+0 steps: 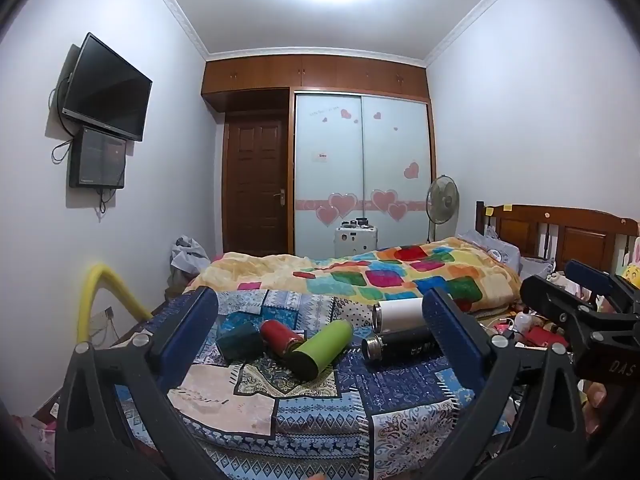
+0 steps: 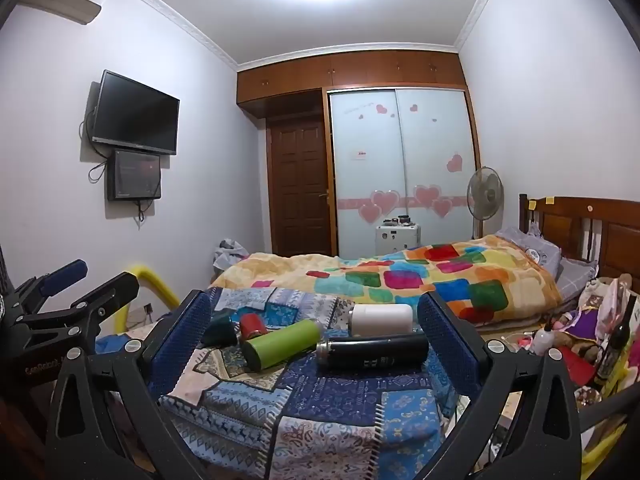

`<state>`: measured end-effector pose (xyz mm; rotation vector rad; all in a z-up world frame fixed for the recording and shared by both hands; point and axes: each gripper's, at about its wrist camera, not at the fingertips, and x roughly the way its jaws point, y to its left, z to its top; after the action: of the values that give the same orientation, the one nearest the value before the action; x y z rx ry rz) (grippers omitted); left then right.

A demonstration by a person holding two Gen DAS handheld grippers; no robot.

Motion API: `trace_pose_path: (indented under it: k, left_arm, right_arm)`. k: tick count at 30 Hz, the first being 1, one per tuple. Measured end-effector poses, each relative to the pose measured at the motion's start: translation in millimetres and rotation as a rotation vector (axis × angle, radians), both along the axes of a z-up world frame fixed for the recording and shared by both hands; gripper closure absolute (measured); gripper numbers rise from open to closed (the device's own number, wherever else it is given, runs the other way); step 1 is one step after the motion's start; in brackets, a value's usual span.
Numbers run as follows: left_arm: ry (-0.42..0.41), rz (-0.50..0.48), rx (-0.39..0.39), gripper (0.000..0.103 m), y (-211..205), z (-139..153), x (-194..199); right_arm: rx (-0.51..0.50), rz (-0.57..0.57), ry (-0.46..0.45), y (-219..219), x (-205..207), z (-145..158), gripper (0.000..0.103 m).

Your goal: Flip cup upright

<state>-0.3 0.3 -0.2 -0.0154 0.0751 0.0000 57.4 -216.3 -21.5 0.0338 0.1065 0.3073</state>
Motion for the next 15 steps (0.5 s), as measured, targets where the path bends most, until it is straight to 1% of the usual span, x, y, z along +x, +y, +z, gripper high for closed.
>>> trace_pose_path:
  k: [8,9,13,14,15]
  left_arm:
    - [0.018,-0.019,0.007,0.0,2.7,-0.2,4.9]
    - [0.0,0.002,0.013,0.0,0.7,1.6,2.8]
    - [0.006,-0.001,0.008,0.0,-1.5,2.4,7.0]
    - [0.002,0.0,0.006,0.0,1.4,-4.1,5.9]
    - [0.004,0.0,0.007,0.0,1.0,-4.6,7.0]
  right_arm:
    - [-0.004,-0.002,-0.004,0.4,-1.7,0.1,0.0]
    - [-0.007,0.003,0.001,4.9,3.2,-3.8,0.0]
    - [-0.006,0.003,0.005,3.4,-0.2,-0.7,0.0]
    - [-0.007,0.002,0.006,3.3,0.1,-0.1,0.0]
    - [-0.006,0.002,0.006,2.9,0.1,0.1,0.0]
